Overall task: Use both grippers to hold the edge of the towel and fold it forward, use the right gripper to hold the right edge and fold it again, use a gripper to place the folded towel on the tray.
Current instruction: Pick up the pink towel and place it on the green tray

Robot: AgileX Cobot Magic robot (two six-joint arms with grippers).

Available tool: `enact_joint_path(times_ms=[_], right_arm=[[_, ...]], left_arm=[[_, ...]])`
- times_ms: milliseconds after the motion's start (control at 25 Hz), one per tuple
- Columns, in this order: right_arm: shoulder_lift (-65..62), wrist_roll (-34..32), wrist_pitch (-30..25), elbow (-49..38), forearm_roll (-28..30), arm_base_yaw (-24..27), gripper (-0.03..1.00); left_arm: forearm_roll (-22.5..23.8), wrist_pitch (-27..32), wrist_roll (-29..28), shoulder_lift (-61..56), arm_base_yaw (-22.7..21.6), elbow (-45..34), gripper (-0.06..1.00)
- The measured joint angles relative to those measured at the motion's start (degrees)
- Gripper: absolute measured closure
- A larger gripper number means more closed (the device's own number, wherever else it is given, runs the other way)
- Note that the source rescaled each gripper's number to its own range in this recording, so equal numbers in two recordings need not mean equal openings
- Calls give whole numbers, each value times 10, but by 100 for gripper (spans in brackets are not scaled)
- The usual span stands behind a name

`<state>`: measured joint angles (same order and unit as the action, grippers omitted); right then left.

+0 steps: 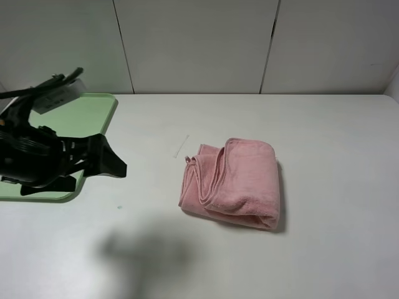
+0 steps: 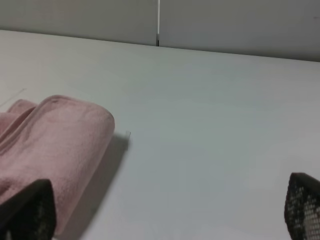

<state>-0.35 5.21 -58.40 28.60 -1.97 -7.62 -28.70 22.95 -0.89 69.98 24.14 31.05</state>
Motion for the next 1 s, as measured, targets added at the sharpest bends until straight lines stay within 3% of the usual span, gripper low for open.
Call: enact_joint_path(times_ms=[360, 1000], right_arm=[[0, 0, 0, 0, 0, 0, -3], [0, 0, 0, 0, 0, 0, -3]], left_arm=[[-4, -54, 49, 118, 68, 75, -4], [-7, -71, 55, 272, 125, 206, -5]])
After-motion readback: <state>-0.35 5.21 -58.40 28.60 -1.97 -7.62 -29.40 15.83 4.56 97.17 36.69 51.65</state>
